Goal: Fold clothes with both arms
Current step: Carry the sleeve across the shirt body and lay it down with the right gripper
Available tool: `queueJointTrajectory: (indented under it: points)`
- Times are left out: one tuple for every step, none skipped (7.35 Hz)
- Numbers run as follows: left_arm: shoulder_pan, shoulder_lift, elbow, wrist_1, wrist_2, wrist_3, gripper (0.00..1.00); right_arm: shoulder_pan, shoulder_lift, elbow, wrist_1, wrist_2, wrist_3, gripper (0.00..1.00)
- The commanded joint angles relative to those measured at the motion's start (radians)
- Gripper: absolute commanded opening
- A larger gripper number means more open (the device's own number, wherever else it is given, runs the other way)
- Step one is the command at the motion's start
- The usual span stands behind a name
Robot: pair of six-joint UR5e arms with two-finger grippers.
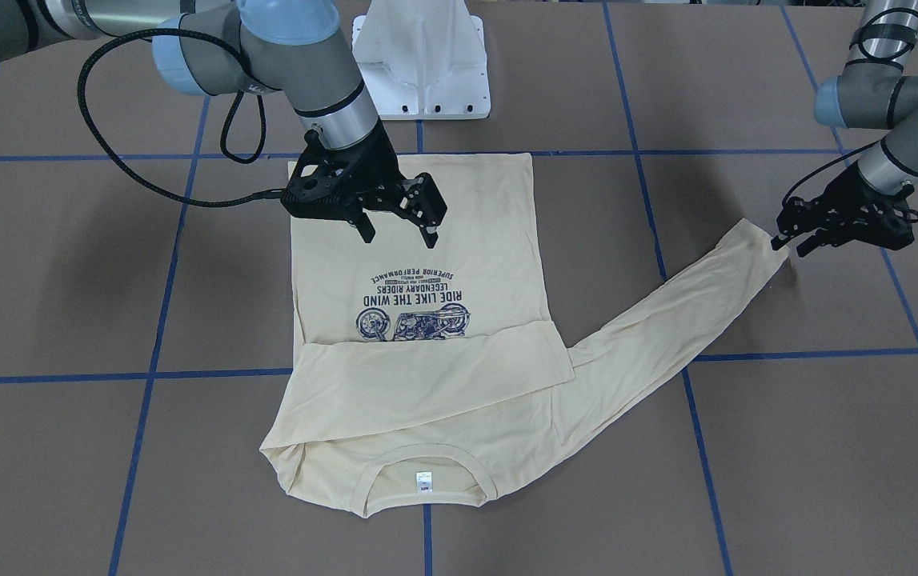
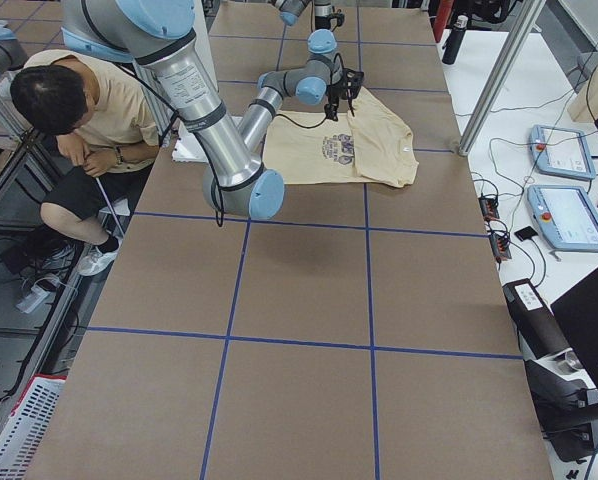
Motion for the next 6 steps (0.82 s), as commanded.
queueJointTrajectory:
  points:
    - [0.000,-0.002,0.011,-0.003,0.000,0.001,0.53,-0.001,0.000,-0.001,0.000,0.000,0.000,1.00]
    - [0.002,-0.005,0.014,-0.003,0.000,0.001,0.52,-0.002,0.000,-0.001,0.000,-0.002,0.000,1.00]
    - [0.002,-0.008,0.023,-0.003,0.000,0.003,0.46,-0.004,0.000,-0.001,0.000,-0.002,0.000,1.00]
    - [0.002,-0.008,0.026,-0.003,0.000,0.003,0.33,-0.005,0.000,-0.001,0.000,-0.002,0.000,1.00]
    - [0.002,-0.011,0.026,-0.001,0.000,0.003,0.19,-0.007,0.000,-0.001,0.000,-0.002,0.000,1.00]
    - [0.002,-0.013,0.026,-0.001,0.000,0.003,0.02,-0.009,0.000,-0.001,0.000,-0.002,0.000,1.00]
